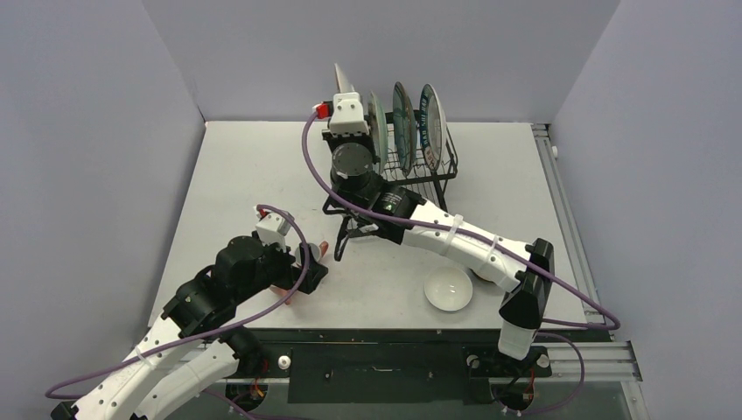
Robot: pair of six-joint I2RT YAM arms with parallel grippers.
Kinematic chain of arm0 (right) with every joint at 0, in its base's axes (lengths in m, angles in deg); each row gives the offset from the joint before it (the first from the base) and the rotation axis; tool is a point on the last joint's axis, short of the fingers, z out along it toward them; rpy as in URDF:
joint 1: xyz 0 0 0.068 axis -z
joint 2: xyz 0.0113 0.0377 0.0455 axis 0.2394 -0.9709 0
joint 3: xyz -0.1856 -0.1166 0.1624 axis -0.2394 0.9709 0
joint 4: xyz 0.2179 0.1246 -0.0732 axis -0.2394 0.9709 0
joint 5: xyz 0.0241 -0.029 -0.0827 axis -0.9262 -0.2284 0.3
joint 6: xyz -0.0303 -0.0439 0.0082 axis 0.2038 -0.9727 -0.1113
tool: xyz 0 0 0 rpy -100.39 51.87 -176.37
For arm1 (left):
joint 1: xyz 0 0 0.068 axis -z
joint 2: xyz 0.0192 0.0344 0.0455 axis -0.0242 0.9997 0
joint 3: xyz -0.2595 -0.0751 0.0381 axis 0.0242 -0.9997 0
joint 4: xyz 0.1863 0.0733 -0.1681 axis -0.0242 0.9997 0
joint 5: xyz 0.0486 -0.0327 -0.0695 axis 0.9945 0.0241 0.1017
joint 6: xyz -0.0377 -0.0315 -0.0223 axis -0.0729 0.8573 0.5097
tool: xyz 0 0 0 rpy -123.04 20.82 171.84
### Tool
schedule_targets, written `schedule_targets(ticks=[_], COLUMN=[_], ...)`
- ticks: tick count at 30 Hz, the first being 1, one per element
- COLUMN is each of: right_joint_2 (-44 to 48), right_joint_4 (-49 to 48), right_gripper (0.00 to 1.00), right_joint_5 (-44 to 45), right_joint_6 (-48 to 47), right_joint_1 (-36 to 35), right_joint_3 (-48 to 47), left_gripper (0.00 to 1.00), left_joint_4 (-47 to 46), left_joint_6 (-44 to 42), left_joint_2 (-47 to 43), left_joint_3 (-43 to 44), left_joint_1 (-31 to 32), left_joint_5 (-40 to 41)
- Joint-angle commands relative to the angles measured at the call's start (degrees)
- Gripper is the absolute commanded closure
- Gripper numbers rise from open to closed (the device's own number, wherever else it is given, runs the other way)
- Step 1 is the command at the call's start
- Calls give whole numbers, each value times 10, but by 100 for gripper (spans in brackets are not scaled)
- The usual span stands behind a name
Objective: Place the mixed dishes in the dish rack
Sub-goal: Insert the plate into the dish rack.
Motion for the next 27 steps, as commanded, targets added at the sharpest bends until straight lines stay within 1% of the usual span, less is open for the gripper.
schedule_targets(ticks=[1, 10, 27], right_joint_2=[21, 11, -18], right_joint_4=[-48, -21, -2], right_gripper=[100, 100, 100], right_joint_5=[-18, -37, -39], right_joint_6=[38, 77, 88], right_joint_1=[25, 46, 57], right_joint_3=[-53, -54, -68], left_gripper=[4, 4, 4], left_joint_4=[-31, -32, -32], left_joint_6=[-6, -6, -6], left_joint_2=[-3, -3, -4], left_joint_3=[3, 3, 3], left_joint_1=[-4, -6, -10], left_joint_5=[-4, -4, -5])
